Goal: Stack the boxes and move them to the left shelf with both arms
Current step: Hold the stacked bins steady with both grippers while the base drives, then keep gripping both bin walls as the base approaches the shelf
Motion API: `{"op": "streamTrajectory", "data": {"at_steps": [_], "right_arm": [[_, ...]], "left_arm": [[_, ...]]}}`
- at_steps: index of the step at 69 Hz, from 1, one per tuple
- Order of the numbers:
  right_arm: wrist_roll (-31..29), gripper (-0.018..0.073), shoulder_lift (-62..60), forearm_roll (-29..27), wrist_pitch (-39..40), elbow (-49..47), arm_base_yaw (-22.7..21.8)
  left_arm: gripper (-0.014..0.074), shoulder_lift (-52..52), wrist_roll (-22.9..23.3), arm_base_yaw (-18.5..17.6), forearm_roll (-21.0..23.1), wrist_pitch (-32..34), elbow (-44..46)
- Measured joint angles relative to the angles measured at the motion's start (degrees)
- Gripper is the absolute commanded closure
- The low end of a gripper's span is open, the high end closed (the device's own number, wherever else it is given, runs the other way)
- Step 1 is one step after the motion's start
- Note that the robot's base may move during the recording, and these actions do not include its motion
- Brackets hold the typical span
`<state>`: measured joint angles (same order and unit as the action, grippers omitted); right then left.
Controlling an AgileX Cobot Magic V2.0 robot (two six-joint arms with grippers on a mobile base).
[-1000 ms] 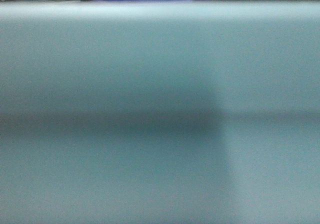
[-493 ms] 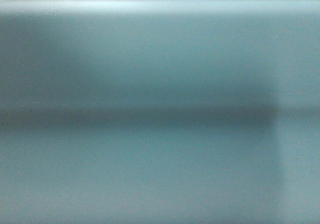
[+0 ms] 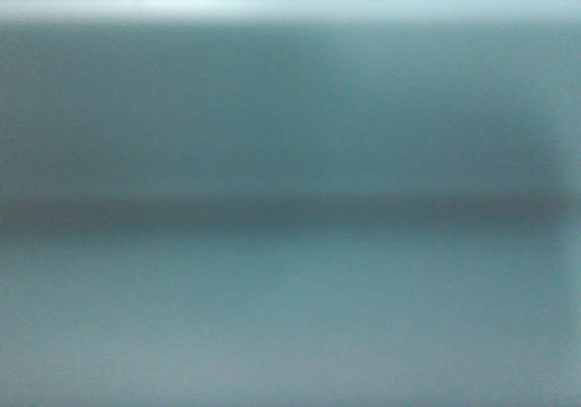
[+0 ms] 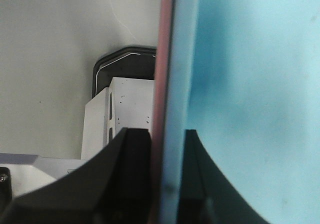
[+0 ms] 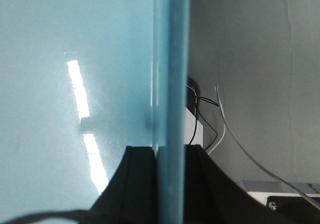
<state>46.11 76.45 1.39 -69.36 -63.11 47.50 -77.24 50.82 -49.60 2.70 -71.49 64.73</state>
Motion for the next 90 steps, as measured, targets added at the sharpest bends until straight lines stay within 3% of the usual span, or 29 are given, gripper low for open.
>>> {"op": "streamTrajectory", "data": {"at_steps": [90], "right_arm": [[0.0,0.0503,0.0,-0.3,0.0,0.0,0.0]], "left_arm": [[0.0606,0.0,0.0,0.0,0.1,-0.4,0.0]]}}
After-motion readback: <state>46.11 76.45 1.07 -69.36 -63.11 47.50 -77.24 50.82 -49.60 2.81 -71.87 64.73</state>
